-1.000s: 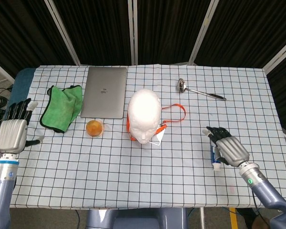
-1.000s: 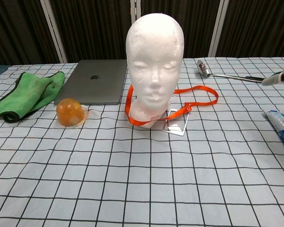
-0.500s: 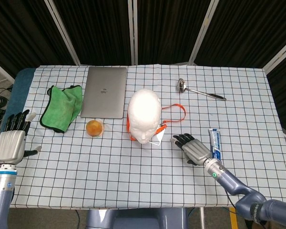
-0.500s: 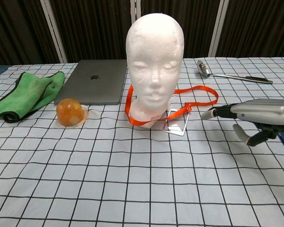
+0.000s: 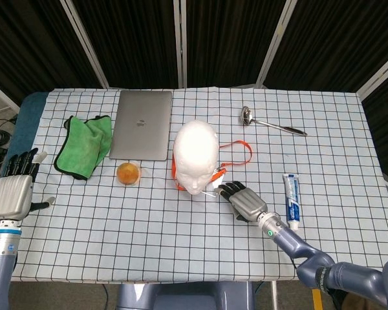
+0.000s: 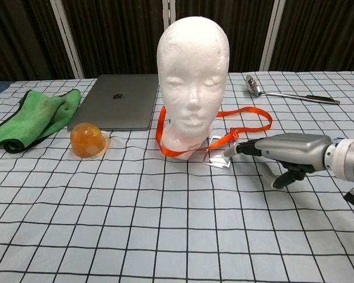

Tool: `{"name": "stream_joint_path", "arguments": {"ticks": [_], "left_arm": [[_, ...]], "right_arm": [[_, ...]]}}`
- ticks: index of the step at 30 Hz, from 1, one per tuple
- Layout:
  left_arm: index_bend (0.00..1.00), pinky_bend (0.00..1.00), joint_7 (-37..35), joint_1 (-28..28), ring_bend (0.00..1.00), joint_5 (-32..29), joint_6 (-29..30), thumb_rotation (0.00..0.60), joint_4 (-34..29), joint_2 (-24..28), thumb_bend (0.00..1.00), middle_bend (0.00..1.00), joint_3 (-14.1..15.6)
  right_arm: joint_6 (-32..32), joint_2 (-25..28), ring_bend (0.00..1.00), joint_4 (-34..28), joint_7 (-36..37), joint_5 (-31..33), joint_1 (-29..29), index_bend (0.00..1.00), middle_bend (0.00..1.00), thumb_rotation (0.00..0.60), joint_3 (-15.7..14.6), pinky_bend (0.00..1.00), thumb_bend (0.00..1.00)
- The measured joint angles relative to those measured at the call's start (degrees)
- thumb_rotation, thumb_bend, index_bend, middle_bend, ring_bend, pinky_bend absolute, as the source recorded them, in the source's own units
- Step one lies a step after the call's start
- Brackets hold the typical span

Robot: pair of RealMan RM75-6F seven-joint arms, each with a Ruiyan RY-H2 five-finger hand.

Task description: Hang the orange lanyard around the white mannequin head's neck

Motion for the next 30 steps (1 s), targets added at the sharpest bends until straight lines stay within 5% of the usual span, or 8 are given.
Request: {"name": "stream_joint_path", "arguments": {"ticks": [13,30], "left_arm": [[0.0,0.0,0.8,0.5,0.0,0.6,-1.1,0.6,0.4,-0.5,0.0,0.0,-0.7],[0.0,0.0,1.3,1.2,0.0,1.1,-2.0,0.6,0.1,-0.5,0.0,0.0,-1.5]], "right_arm": [[-3.4,-1.1,0.01,-1.4,-1.0,2.6,1.5,0.1,0.12,0.6,-0.3,0.07,0.9],[-7.5,6.5,0.01,-15.7,2.0,-0.9,2.4,0.13,0.15,0.6,-5.1,0.09,0.91]]}}
